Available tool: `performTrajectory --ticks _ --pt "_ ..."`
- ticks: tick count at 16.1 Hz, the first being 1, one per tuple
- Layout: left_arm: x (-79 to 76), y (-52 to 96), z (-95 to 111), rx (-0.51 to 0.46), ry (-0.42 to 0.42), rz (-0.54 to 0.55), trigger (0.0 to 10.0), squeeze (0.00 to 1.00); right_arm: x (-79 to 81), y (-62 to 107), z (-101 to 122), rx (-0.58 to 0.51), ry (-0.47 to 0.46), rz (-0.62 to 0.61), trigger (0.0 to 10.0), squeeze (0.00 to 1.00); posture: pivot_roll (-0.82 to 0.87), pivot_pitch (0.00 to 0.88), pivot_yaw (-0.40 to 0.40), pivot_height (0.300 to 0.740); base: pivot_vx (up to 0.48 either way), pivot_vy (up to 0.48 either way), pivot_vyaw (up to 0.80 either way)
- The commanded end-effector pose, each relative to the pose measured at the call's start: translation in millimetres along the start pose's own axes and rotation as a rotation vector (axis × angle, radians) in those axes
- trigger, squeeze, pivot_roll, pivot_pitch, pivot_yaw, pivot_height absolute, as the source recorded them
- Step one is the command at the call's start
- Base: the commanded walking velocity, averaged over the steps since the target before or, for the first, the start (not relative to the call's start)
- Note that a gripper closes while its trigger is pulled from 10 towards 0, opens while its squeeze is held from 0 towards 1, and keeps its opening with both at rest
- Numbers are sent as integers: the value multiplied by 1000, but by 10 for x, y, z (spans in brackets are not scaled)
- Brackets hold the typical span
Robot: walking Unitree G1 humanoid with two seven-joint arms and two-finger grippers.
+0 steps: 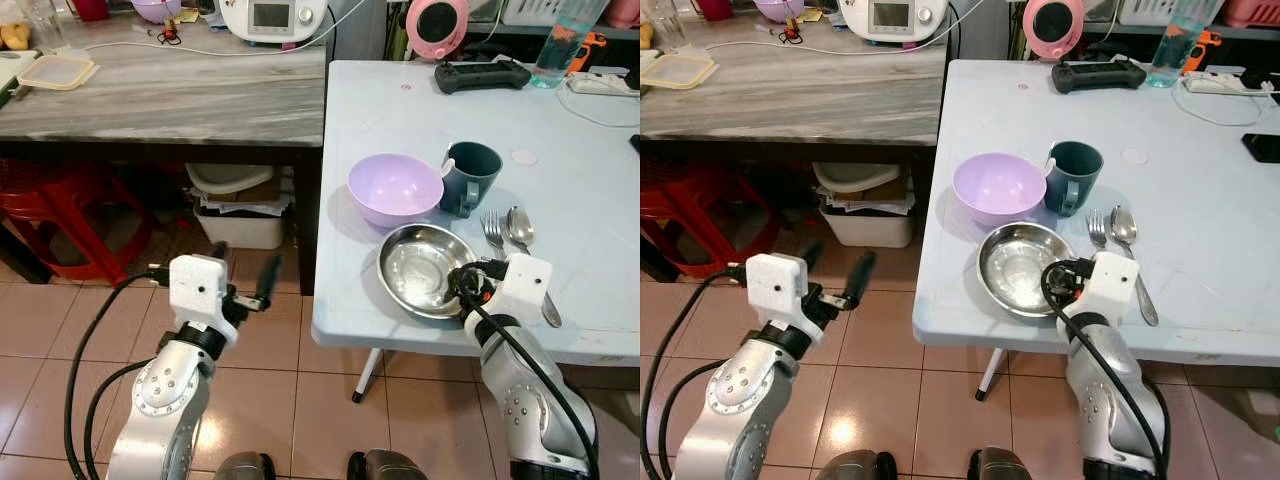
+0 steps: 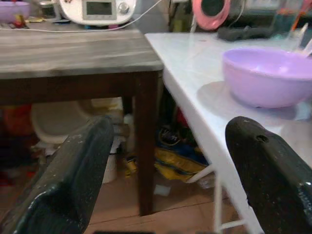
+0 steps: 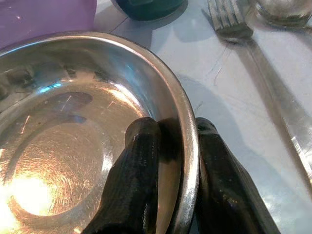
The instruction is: Setting the table
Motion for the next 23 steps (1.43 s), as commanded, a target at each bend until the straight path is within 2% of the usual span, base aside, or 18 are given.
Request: performTrajectory --ticks 1,3,4,7,10,13,17,23 --pt "24 -22 -17 10 -41 8 10000 0 -80 15 -361 146 -19 -34 0 0 -1 78 30 740 0 0 0" --pt "108 -93 -15 12 -43 44 10000 0 126 -12 -231 92 -12 59 0 0 -6 73 30 740 0 480 0" --pt "126 -108 -12 8 -34 52 10000 0 170 -18 -188 70 1 82 0 0 -6 72 29 740 0 480 0" --pt "127 -122 -13 12 -23 59 10000 0 160 -31 -187 75 -9 74 0 0 -4 63 22 740 0 480 0" --pt "167 -116 -87 44 -33 102 10000 0 232 -53 -162 61 -24 98 0 0 -3 56 17 740 0 480 0" --pt "168 -147 -59 30 -32 92 10000 0 291 -56 -107 37 -36 124 0 0 -7 54 17 740 0 480 0" --pt "79 -189 -20 8 -35 47 10000 0 317 -50 76 -48 -57 140 0 0 -12 48 17 740 0 471 0" --pt "42 -190 4 -10 -25 36 10000 0 349 -57 174 -98 -62 150 0 0 -9 47 12 740 0 424 0"
Point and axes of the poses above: a point about 5 cm out from each wrist's last joint towards the gripper, its own y axis pointing back from the gripper into the wrist, its own z axis along the axis of the wrist's last joint, x = y × z, the point moved 6 cm from there along -y, pointing out of the wrist towards the gripper, and after that the axes turned 8 degrees about -y, right-handed, at the moved point
